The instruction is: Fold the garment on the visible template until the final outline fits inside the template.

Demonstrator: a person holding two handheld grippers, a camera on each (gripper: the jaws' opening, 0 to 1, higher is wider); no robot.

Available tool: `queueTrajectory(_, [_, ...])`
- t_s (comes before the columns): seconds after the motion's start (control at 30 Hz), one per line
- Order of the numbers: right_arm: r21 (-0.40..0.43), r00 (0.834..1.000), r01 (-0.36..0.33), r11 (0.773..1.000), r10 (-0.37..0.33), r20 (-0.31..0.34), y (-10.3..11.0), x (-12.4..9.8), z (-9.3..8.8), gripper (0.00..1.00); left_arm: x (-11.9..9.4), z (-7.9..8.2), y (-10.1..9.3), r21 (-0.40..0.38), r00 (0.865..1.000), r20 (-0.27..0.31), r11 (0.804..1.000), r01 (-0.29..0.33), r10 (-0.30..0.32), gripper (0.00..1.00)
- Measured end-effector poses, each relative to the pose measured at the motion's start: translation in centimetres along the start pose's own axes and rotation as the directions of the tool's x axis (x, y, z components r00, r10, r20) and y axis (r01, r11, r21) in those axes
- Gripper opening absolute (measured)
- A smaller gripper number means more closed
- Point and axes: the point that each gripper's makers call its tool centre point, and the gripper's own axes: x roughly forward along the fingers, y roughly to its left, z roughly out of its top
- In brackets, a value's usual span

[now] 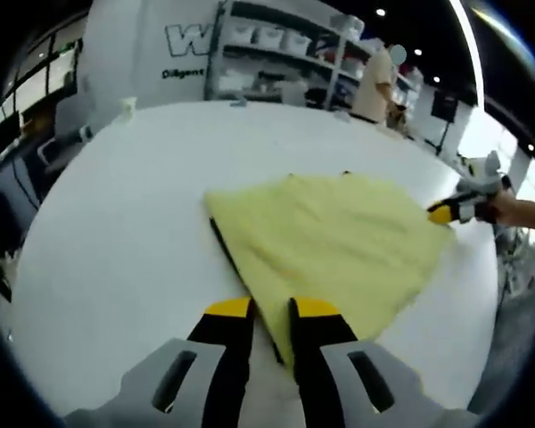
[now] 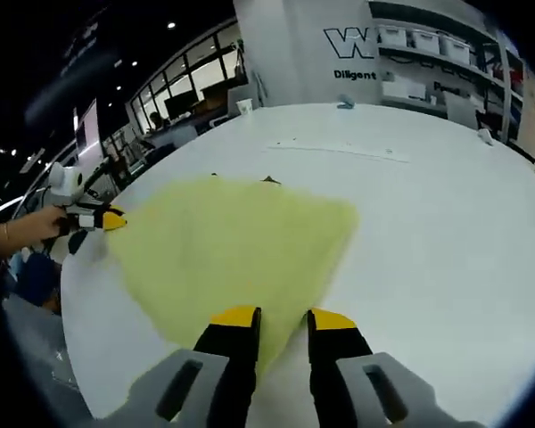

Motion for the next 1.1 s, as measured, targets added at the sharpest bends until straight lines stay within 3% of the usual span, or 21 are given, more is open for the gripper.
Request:
queueTrajectory(0.13, [-0.001,1.000,-0.005,1.000,0.005,-0.005,0.4,-0.1,-0.3,0.15,-0.4,-0.9,-0.2,-0.030,1.000,-0.003,1.000,0.008,-0.009,0.08])
queueTrajectory(0.3, [0.003,1.000,-0.015,1.000,0.015,-0.004,1.1,-0.9,-1.0,0.15,-1.6,-1.6,-1.0,-0.022,1.000,-0.001,1.000,0.020,-0.020,0.12])
queueTrajectory(0.43, [-0.040,1.000,-0.009,0.999,0.010,0.000,1.4,-1.7,-1.5,0.14,-2.9,-1.7,-1.8,0.039,0.999,0.014,0.998,0.045,-0.046,0.18])
queueTrajectory(0.5, [-0.049,1.000,-0.020,0.999,0.020,-0.006,1.6,-1.9,-1.9,0.14,-3.2,-2.1,-0.9,0.065,0.999,0.015,0.997,0.051,-0.052,0.19])
queueTrajectory(0.73, [-0.071,1.000,-0.028,0.997,0.028,-0.001,1.5,-2.7,-2.1,0.13,-3.9,-2.0,-0.8,0.076,0.997,0.024,0.994,0.078,-0.080,0.09])
queueTrajectory(0.9, [-0.048,1.000,-0.031,0.998,0.031,0.001,1.5,-3.0,-2.4,0.12,-4.4,-2.5,-2.5,0.129,0.990,-0.026,0.981,0.142,-0.140,0.13])
queueTrajectory(1.0, [-0.072,0.999,-0.035,0.997,0.035,-0.007,1.9,-3.2,-2.7,0.11,-4.2,-3.4,-2.1,0.182,0.989,-0.069,0.973,0.143,-0.132,0.13])
queueTrajectory(1.1, [-0.069,0.999,-0.036,0.997,0.036,-0.009,1.8,-3.0,-2.6,0.11,-3.7,-3.7,-1.5,0.198,0.988,-0.076,0.969,0.145,-0.132,0.12])
